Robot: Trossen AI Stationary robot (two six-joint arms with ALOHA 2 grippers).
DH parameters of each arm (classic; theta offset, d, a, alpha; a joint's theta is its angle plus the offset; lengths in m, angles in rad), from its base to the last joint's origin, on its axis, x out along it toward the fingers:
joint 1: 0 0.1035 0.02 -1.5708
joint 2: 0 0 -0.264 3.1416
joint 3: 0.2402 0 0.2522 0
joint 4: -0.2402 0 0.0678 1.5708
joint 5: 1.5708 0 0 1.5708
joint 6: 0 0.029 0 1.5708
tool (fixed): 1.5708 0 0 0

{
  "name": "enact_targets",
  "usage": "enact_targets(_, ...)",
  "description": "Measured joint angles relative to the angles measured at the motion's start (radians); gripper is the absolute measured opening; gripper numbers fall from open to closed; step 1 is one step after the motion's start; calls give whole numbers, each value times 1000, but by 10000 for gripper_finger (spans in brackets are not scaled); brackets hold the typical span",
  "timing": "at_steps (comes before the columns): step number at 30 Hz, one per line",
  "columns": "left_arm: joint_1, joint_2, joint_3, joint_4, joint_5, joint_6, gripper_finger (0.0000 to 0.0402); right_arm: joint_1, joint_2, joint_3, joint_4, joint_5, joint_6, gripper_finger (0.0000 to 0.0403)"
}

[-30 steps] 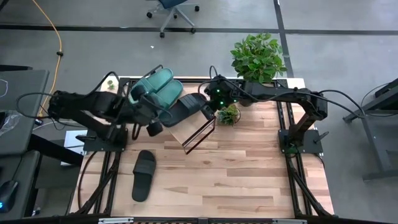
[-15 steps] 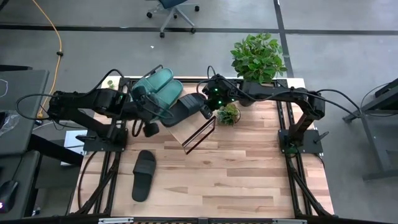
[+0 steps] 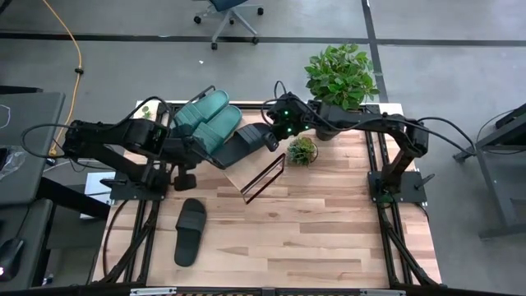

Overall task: Pick and place slippers onto the shelf
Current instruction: Put the right black pair of slippers on the shelf

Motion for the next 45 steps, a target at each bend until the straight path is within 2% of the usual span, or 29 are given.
enact_targets(4, 1, -10, -97, 76, 75, 46, 0, -7, 0, 0, 2, 5, -7, 2)
enact_targets(13, 1, -10, -263, 128, 115, 39, 0, -6, 0, 0, 46, 4, -10, 2)
enact_targets(17, 1, -11, -284, 137, 93, 34, 0, -6, 0, 0, 44, -3, -10, 2)
enact_targets(22, 4, -11, -292, 136, 6, 4, 0, -3, 0, 0, 44, -7, -8, 2)
enact_targets(28, 85, -11, -292, 136, -11, 62, 0, 3, 0, 0, 44, -7, -6, 2)
enact_targets(36, 159, -6, -292, 173, 90, 212, 0, 4, 0, 0, 44, -8, 1, 2)
enact_targets(45, 221, -2, -309, 210, 130, 287, 0, 4, -1, 0, 44, -7, 1, 2)
